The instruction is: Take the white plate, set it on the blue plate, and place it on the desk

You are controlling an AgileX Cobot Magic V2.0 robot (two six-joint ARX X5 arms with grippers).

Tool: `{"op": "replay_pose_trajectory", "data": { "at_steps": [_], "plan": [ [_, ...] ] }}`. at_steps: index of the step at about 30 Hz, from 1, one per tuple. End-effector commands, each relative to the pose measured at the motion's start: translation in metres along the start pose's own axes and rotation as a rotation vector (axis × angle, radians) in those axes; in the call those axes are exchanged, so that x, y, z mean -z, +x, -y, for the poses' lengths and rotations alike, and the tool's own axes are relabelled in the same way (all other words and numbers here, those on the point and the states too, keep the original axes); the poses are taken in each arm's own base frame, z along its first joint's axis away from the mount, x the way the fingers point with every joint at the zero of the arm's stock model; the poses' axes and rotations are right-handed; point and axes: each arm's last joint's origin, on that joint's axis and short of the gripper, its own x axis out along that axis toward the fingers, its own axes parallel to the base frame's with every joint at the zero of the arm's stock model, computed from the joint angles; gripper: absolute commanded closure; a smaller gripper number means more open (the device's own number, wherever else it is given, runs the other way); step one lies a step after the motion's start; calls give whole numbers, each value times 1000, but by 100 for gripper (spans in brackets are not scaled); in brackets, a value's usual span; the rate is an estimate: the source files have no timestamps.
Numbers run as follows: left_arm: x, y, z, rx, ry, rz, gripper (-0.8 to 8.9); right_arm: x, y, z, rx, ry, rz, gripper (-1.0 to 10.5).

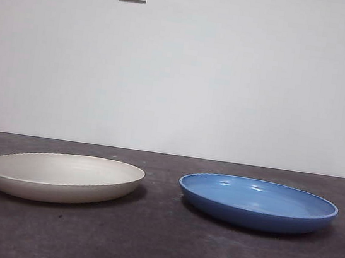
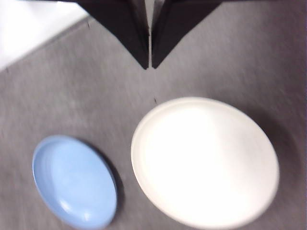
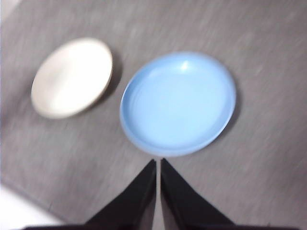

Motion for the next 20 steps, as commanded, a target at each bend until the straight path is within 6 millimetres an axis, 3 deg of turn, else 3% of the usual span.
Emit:
{"op": "replay_pose_trajectory", "data": {
  "at_steps": [1, 5, 8, 13, 20],
  "plan": [
    [-1, -1, 4, 18, 45, -20, 804, 1, 1, -5, -24, -51, -53, 939],
    [-2, -1, 5, 24, 53, -19, 802, 2, 2, -8, -53, -75, -79, 939],
    [-2, -1, 5, 24, 48, -19, 724, 3, 3, -9, -56, -68, -81, 927],
    [-2, -1, 5, 24, 47, -13, 414, 3, 3, -9, -55, -43, -83, 564],
    [-10, 3, 4, -2, 21, 36, 404, 3, 3, -9, -55, -31, -83, 542]
  ]
}}
